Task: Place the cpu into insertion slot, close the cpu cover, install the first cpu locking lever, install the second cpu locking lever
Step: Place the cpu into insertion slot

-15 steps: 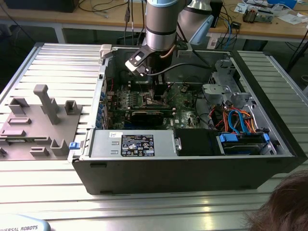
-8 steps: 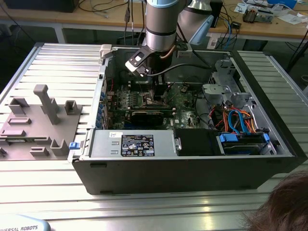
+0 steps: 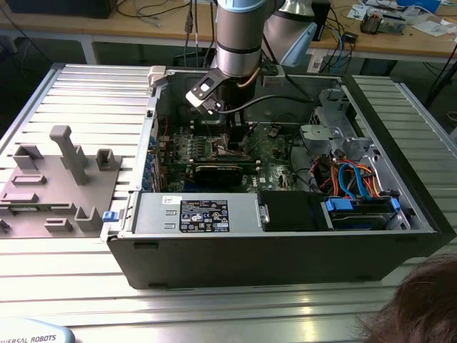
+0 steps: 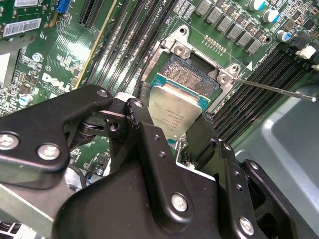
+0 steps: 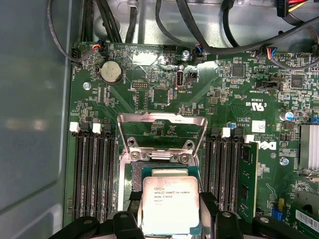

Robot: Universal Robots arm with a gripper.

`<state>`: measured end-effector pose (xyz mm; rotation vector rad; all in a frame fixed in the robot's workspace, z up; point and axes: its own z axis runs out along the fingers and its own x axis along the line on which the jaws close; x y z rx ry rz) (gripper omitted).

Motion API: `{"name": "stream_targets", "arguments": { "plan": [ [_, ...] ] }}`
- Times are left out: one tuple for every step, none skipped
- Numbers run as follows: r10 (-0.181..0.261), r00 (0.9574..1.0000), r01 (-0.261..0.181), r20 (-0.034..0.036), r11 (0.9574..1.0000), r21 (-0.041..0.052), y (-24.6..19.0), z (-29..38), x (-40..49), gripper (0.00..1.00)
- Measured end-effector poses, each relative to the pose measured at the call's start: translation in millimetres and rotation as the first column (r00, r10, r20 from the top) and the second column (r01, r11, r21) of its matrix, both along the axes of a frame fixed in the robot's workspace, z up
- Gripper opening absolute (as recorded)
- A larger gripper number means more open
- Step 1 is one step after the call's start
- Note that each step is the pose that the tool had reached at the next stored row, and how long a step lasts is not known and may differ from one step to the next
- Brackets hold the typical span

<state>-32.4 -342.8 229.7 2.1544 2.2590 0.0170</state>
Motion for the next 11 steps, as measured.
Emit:
{"name": "stream_targets", "arguments": {
  "plan": [
    [0.000, 1.0000, 0.000, -0.0001, 1.0000, 0.0000, 0.0, -0.3, 0.0, 0.54],
    [0.000, 1.0000, 0.000, 0.0000, 1.0000, 0.0000, 0.0, -0.6, 0.0, 0.54],
    [0.000, 1.0000, 0.000, 0.0000, 1.0000, 0.0000, 0.0, -0.7, 0.0, 0.54],
    [0.000, 1.0000, 0.000, -0.0001, 1.0000, -0.0001, 0.0, -0.8, 0.0, 0.54],
    [0.000, 1.0000, 0.000, 0.0000, 1.0000, 0.0000, 0.0, -1.0, 0.0, 0.54],
    [0.000, 1.0000, 0.000, -0.0001, 1.0000, -0.0001, 0.0, -1.2, 0.0, 0.54],
    [0.000, 1.0000, 0.000, 0.0000, 1.0000, 0.0000, 0.0, -1.5, 0.0, 0.54],
    [0.000, 1.0000, 0.000, 0.0000, 1.0000, 0.0000, 0.0, -1.6, 0.0, 0.54],
    [0.000, 1.0000, 0.000, 0.0000, 1.0000, 0.0000, 0.0, -1.8, 0.0, 0.54],
    [0.000, 1.0000, 0.000, 0.0000, 1.0000, 0.0000, 0.0, -2.0, 0.0, 0.54],
    [0.000, 1.0000, 0.000, 0.0000, 1.0000, 0.0000, 0.0, -2.1, 0.0, 0.54]
  ]
}}
